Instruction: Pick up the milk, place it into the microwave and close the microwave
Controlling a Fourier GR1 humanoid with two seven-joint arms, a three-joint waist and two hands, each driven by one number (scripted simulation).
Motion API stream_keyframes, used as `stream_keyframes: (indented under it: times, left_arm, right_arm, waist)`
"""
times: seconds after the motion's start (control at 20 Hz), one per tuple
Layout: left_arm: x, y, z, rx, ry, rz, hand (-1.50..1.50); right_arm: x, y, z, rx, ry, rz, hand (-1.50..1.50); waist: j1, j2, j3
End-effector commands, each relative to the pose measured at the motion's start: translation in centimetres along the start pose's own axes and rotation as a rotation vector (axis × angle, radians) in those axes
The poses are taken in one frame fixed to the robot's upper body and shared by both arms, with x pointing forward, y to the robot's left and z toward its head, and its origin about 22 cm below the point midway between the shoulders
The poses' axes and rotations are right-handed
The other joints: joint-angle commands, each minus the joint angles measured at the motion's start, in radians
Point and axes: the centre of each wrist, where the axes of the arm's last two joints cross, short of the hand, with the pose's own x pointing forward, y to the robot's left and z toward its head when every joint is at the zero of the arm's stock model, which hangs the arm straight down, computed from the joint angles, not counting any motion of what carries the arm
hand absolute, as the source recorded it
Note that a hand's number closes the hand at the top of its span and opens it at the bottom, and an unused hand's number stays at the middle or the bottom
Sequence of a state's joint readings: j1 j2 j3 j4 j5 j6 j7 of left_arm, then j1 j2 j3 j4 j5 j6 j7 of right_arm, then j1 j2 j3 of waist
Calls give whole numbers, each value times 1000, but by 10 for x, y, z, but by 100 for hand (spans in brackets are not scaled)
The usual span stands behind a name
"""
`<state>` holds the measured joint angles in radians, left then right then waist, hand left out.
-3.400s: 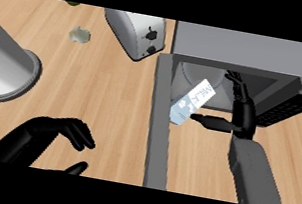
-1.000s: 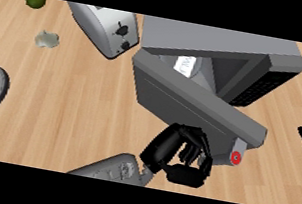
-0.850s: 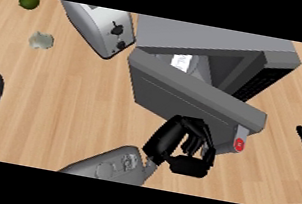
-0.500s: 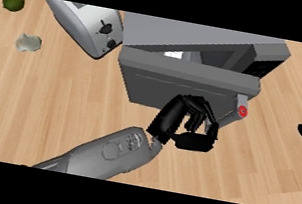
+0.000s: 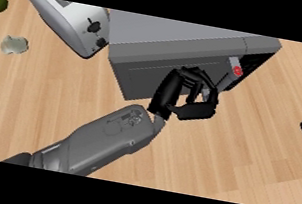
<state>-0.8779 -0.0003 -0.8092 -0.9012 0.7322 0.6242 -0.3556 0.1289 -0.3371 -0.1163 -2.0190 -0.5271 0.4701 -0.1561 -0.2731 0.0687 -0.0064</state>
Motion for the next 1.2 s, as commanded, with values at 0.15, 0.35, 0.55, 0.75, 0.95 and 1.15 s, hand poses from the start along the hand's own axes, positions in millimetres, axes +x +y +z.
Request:
stream_keyframes:
  times: [0.15, 0.35, 0.55, 0.75, 0.95, 1.15]
  left_arm:
    - [10, 10, -21, 70, -44, 58, 150]
    - [4, 12, -19, 81, -62, 69, 150]
    - [5, 13, -22, 87, -76, 69, 150]
    - [2, 13, -21, 84, -97, 66, 150]
    - [-1, 15, -19, 107, -93, 95, 150]
    - [-2, 17, -22, 121, -95, 85, 150]
  right_arm:
    - [11, -2, -6, 27, -14, -5, -150]
    - [16, -5, -10, 35, -28, -6, -150]
    - [22, -7, -15, 54, -31, 6, -150]
    - [26, -10, -19, 60, -41, -1, -150]
    - [31, -12, -21, 68, -38, -7, -150]
    - [34, -13, -21, 68, -43, -5, -150]
  waist:
    - [-28, 5, 1]
    - [-30, 8, 2]
    - [-37, 13, 2]
    - [-40, 16, 3]
    - [-43, 16, 2]
    - [-53, 15, 4]
